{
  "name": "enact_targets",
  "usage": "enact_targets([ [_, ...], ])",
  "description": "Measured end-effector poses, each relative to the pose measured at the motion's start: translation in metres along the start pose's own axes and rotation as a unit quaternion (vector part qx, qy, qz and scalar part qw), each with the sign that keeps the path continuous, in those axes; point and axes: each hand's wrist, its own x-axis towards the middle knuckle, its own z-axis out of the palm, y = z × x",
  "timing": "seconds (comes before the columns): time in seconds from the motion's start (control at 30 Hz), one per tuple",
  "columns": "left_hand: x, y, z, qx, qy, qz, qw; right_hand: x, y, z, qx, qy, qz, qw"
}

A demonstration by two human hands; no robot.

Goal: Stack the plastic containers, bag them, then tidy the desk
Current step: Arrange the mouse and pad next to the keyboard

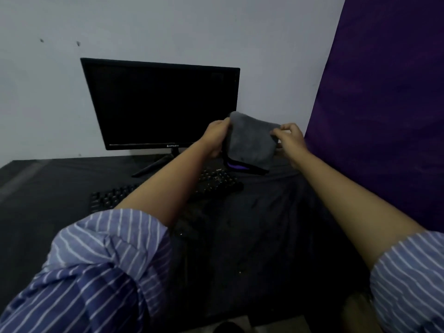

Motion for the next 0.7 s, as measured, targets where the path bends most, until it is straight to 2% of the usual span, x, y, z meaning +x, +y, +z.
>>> enact_targets([
  [0.13, -0.041, 0.007, -0.025, 0.021, 0.027, 0.019, 0.999, -0.04, -0.016, 0.014, -0.024, 0.01, -0.046, 0.999],
  [0.33, -0.094, 0.007, -0.07, 0.202, 0.057, 0.069, 0.975, -0.094, -0.019, 0.034, -0.071, 0.018, -0.112, 0.991],
  [0.57, -0.161, 0.006, -0.115, 0.227, 0.101, 0.023, 0.968, -0.15, -0.02, 0.065, -0.048, -0.042, -0.073, 0.995],
  [0.7, -0.201, 0.007, -0.128, 0.209, 0.109, -0.045, 0.971, -0.18, -0.016, 0.082, -0.024, -0.083, -0.017, 0.996],
])
